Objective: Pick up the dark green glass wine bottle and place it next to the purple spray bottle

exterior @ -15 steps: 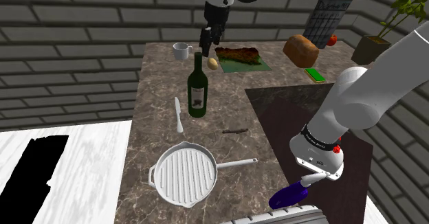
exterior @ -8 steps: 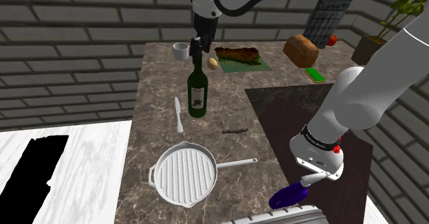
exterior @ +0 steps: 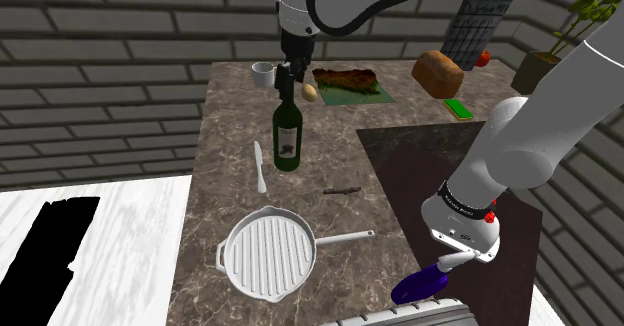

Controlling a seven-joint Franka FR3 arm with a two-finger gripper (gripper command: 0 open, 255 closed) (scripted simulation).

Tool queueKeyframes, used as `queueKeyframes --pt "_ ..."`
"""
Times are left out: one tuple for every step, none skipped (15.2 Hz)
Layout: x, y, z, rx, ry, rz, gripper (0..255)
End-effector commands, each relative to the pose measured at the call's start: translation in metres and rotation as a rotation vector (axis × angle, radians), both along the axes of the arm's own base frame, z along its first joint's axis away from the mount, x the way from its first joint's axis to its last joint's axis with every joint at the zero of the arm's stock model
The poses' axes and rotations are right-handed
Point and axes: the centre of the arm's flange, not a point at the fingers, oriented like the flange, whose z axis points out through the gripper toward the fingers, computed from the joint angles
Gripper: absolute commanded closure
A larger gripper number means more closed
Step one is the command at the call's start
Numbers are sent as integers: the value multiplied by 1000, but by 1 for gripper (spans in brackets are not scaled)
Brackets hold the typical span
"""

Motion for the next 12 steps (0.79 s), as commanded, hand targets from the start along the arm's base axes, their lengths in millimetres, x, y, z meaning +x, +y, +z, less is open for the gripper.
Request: queueKeyframes --pt "0 0 0 0 0 0 0" --pt "0 0 0 0 0 0 0" --pt "0 0 0 0 0 0 255" --pt "0 0 0 0 0 0 255" --pt "0 0 0 0 0 0 255" --pt "0 0 0 0 0 0 255" --pt "0 0 0 0 0 0 255" --pt "0 0 0 0 0 0 255" --pt "0 0 0 0 0 0 255" --pt "0 0 0 0 0 0 255" --pt "0 0 0 0 0 0 255" --pt "0 0 0 0 0 0 255"
